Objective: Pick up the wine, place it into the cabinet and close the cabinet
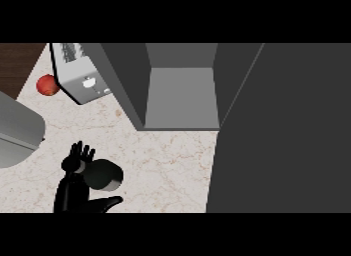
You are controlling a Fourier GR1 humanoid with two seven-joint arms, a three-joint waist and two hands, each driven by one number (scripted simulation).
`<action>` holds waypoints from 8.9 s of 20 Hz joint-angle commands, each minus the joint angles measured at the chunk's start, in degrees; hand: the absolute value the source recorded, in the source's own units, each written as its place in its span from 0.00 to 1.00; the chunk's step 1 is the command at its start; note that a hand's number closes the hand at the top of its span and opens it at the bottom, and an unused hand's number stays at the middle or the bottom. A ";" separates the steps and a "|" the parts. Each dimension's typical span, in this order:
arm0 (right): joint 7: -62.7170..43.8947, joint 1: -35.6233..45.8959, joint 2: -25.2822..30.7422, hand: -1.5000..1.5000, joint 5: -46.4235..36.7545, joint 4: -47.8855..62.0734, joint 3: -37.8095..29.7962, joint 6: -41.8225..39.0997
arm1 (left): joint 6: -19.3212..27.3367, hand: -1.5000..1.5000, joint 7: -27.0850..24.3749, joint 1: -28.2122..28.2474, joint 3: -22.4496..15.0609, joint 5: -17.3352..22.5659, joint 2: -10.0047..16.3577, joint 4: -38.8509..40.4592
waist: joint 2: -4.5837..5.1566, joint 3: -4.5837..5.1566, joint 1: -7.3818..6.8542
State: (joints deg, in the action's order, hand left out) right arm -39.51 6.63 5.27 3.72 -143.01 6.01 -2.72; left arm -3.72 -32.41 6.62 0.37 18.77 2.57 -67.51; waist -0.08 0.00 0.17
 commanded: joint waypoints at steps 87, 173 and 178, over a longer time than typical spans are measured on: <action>-0.93 -4.80 -0.98 0.00 6.15 -6.64 -3.59 -4.89 | 39.20 1.00 25.85 -36.89 -27.91 -3.47 -2.57 -15.18 | 0.09 0.01 0.64; 3.11 -1.81 -4.66 0.00 3.37 0.30 0.93 -5.40 | 25.51 1.00 -11.02 -71.13 2.86 10.54 -2.57 59.19 | 1.29 0.04 3.13; 3.83 -4.66 -4.53 0.00 3.32 -1.96 1.26 -6.33 | 26.98 0.00 -10.08 -72.71 2.71 9.17 -0.68 60.86 | 1.46 0.02 3.94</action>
State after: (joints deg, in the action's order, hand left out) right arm -34.69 4.00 0.70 5.23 -140.96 6.63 -8.71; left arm 22.85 -42.04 -66.24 2.99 28.69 0.21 -8.43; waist 0.98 -0.14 3.71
